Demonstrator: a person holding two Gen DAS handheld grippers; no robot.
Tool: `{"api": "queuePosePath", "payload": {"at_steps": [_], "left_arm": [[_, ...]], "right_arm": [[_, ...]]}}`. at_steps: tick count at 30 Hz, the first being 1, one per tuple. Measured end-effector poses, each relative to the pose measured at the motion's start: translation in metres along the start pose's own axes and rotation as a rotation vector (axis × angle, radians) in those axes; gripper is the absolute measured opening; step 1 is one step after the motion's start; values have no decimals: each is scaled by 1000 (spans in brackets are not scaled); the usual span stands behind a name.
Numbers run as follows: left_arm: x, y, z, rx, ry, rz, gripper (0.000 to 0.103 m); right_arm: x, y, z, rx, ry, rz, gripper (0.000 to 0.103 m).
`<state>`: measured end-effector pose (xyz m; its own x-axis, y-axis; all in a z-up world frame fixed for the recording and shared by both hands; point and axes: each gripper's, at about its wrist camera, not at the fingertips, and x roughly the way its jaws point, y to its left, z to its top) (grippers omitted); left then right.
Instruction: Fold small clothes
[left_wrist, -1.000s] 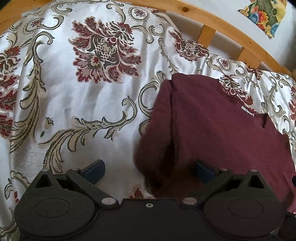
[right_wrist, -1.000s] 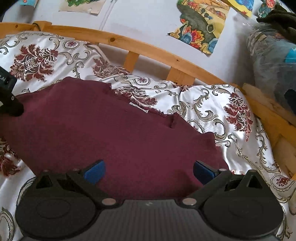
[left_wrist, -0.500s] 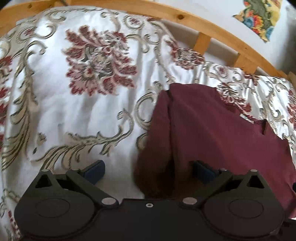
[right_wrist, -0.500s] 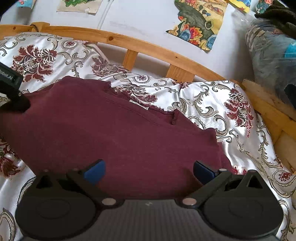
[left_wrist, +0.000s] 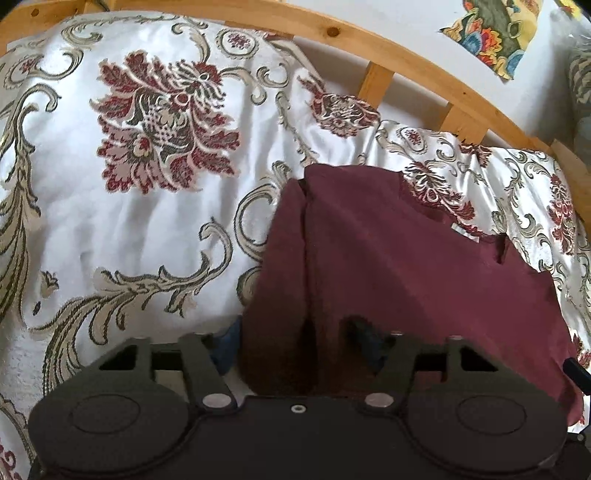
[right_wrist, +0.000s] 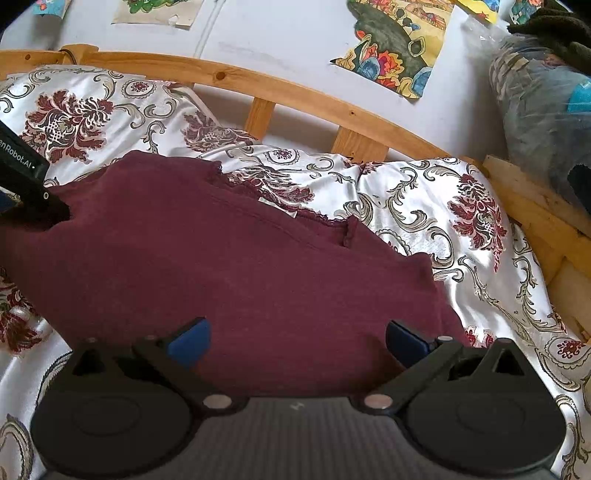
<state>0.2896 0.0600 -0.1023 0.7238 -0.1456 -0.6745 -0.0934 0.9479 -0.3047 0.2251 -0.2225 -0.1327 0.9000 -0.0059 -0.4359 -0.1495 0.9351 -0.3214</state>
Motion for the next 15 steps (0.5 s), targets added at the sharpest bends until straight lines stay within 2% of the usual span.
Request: {"api": "queuePosePath", "payload": {"at_steps": [5, 7, 12, 15], "left_arm": [[-3, -7, -1, 40, -22, 4, 26], [-6, -9, -1, 48, -39, 6, 19], [-18, -18, 1, 78, -99, 25, 13], [-31, -33, 7, 137, -156, 19, 12]], "right_arm": [[0, 1, 1, -6, 1, -3, 103], [0, 1, 2, -13, 5, -4, 103], [0, 1, 10, -68, 29, 6, 103], [-3, -4, 17, -94, 50, 26, 103]]}}
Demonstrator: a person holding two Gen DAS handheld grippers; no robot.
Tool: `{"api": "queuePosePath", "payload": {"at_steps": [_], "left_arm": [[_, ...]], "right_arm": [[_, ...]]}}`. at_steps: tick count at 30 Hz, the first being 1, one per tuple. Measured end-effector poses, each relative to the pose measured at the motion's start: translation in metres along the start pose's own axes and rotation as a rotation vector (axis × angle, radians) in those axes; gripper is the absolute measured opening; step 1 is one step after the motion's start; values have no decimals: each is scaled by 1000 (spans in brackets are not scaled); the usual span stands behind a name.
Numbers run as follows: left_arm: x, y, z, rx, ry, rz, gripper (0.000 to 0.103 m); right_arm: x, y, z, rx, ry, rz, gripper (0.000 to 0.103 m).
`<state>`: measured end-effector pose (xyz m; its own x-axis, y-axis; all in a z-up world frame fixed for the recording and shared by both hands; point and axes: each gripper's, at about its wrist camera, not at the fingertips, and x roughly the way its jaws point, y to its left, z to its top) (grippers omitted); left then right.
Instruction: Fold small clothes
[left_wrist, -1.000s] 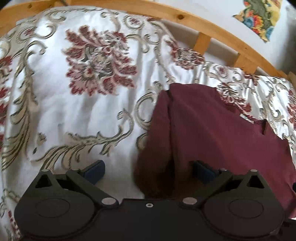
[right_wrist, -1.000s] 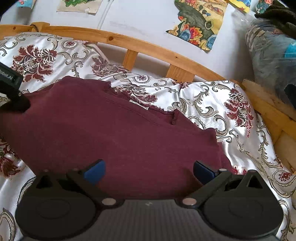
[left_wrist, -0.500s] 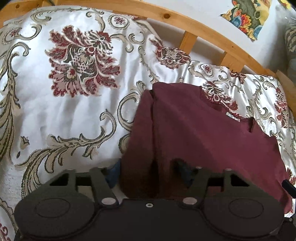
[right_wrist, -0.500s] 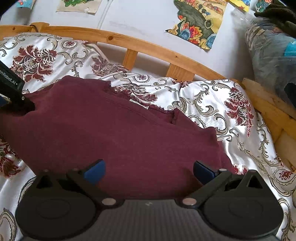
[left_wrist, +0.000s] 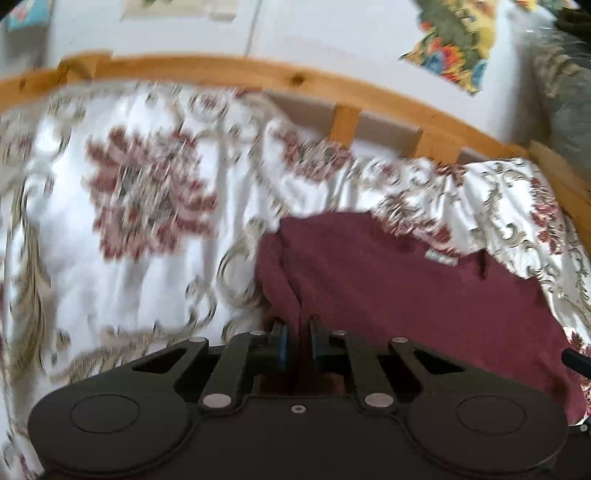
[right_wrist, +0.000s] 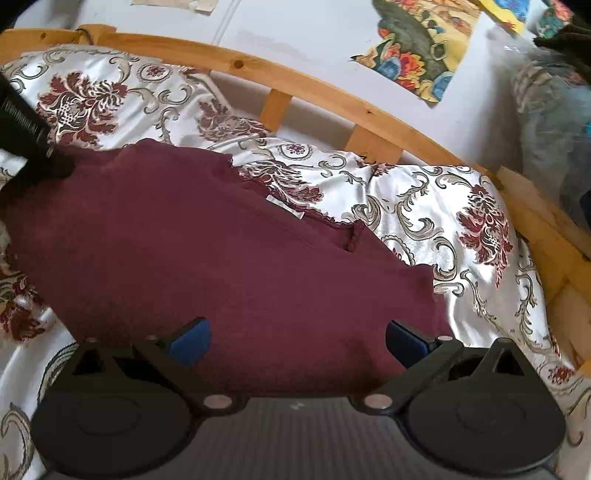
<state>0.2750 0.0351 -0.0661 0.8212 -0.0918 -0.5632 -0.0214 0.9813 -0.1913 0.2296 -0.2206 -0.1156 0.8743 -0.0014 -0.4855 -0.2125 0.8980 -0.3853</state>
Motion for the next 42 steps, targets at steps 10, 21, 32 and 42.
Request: {"api": "queuePosePath", "payload": {"at_steps": [10, 21, 32, 42], "left_arm": [[-34, -110, 57, 251, -110, -166, 10], [-11, -270, 10, 488, 28, -427, 10], [-17, -270, -19, 420, 101, -556, 56], [-58, -241, -27, 447, 4, -535, 91]], "right_arm": [[-21, -81, 2, 72, 25, -179, 103], [-20, -225, -59, 487, 183, -317, 103], [-17, -230, -60, 578, 129, -148, 103], [-4, -217, -55, 538, 154, -133, 103]]}}
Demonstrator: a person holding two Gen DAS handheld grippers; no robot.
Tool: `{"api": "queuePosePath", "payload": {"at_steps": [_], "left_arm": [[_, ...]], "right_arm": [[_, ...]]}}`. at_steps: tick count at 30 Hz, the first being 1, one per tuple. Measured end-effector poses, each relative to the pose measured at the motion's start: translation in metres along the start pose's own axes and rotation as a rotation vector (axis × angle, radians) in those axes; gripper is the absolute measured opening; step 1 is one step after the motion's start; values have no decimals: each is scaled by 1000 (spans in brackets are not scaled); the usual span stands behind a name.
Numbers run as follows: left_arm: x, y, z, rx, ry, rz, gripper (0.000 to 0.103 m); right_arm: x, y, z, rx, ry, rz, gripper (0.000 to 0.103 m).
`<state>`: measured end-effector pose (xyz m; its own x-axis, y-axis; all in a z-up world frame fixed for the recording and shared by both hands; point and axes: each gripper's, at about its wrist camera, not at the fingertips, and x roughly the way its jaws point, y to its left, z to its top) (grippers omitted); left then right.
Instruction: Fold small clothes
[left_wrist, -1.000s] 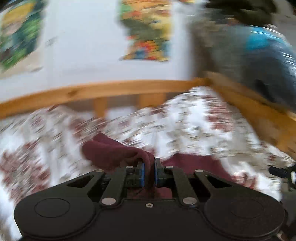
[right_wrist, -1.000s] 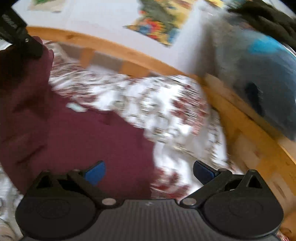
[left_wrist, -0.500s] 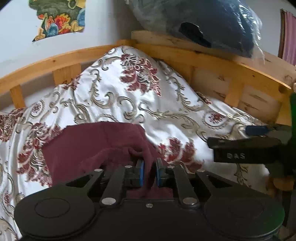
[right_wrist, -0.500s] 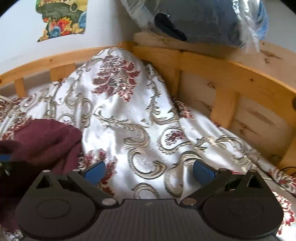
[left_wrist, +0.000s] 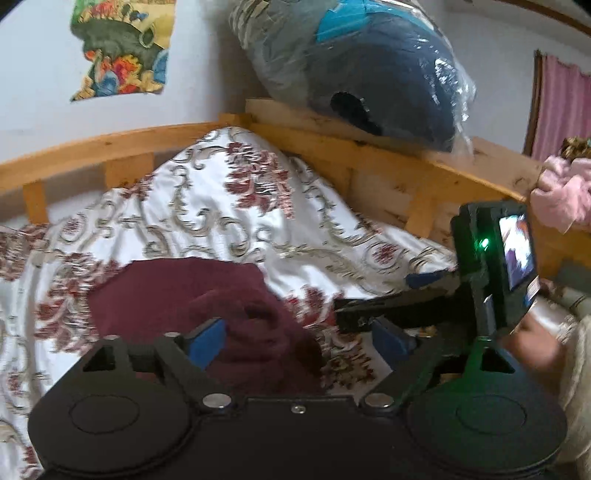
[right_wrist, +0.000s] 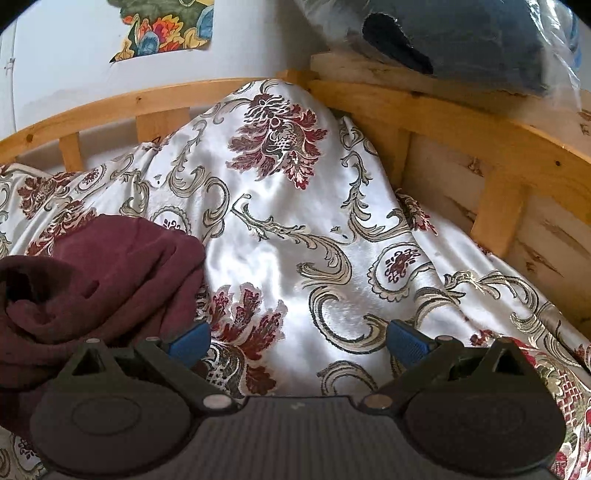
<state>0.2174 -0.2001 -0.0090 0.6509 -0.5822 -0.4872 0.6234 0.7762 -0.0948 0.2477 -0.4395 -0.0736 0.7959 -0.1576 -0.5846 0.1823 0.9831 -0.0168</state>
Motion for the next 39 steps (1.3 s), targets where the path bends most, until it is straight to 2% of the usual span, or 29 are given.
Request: {"api": "queuePosePath", "payload": {"at_steps": [2, 8, 11, 16, 22, 25, 28, 32, 35, 39], "left_arm": [[-3, 4, -4, 2, -1, 39, 97], [-6, 23, -9, -31, 16, 125, 102], [-8, 30, -13, -10, 35, 139, 102], [-11, 35, -24, 88, 41, 179, 102], [-8, 43, -38, 87, 2, 166, 102], [-8, 46, -48, 76, -35, 172, 102], [-5, 54, -57, 39, -34, 201, 102], [-2, 64, -59, -8, -36, 182, 102], [-2, 64, -57, 22, -66, 181, 102], [2, 59, -56, 64, -90, 153, 102]], "right_arm": [[0, 1, 1, 2, -2, 1, 103], [-1, 2, 1, 8, -9, 7, 103], [-1, 3, 1, 9, -13, 12, 103], [-5, 5, 2, 29, -47, 22, 103], [-12, 10, 4, 62, -137, 41, 103], [-21, 6, 6, 122, -241, 125, 103], [-23, 3, 11, 169, -294, 232, 103], [-9, 7, 15, 188, -262, 313, 103], [6, 9, 16, 209, -211, 363, 103], [21, 4, 18, 268, -202, 404, 102]]}}
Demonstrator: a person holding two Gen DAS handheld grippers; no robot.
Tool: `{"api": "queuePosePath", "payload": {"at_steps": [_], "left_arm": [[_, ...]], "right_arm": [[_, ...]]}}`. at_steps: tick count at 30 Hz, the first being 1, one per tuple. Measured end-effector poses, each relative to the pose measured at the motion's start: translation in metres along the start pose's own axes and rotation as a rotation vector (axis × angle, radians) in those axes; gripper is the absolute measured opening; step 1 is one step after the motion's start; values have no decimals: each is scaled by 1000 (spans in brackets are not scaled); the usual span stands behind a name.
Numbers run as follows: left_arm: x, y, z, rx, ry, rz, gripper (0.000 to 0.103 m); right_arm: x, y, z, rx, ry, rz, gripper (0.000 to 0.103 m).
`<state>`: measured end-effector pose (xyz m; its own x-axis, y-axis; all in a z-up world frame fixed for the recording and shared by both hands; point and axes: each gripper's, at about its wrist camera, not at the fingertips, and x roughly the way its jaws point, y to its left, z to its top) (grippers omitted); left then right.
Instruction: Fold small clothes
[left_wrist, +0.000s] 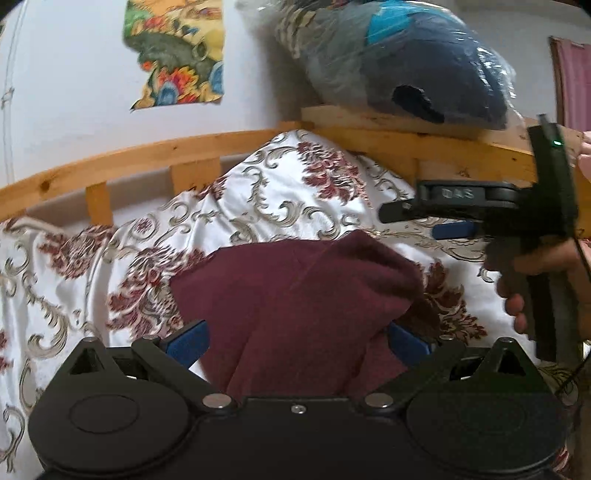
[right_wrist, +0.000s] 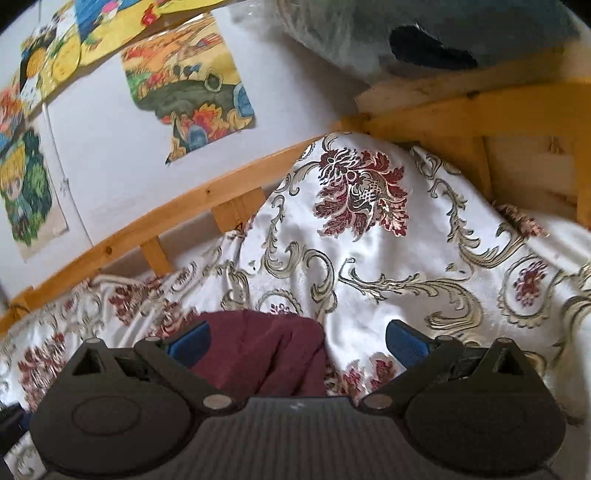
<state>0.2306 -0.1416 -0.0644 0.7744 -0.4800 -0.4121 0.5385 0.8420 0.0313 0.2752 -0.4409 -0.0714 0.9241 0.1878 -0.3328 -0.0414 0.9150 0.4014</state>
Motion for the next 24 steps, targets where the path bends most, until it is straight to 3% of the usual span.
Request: {"api": "queuePosePath", "payload": {"at_steps": [5, 10, 11, 14, 17, 21, 24], "left_arm": [[3, -5, -2, 32, -3, -48, 102], [1, -7, -5, 26, -5, -137, 101], [1, -8, -5, 23, 1, -161, 100], [2, -12, -9, 20, 29, -199, 100], [6, -15, -12, 14, 71, -254, 99], [8, -18, -17, -1, 122, -343, 99], [11, -25, -22, 28, 148, -369, 99]], "right_arm": [[19, -9, 0, 54, 50, 45, 81], [28, 2, -7, 18, 119, 100, 72], [30, 6, -9, 0, 135, 109, 61], [33, 16, -12, -41, 173, 113, 15], [28, 25, -14, -101, 199, 78, 9], [15, 27, -20, -155, 243, -5, 8], [14, 20, -27, -170, 290, -50, 8]]}}
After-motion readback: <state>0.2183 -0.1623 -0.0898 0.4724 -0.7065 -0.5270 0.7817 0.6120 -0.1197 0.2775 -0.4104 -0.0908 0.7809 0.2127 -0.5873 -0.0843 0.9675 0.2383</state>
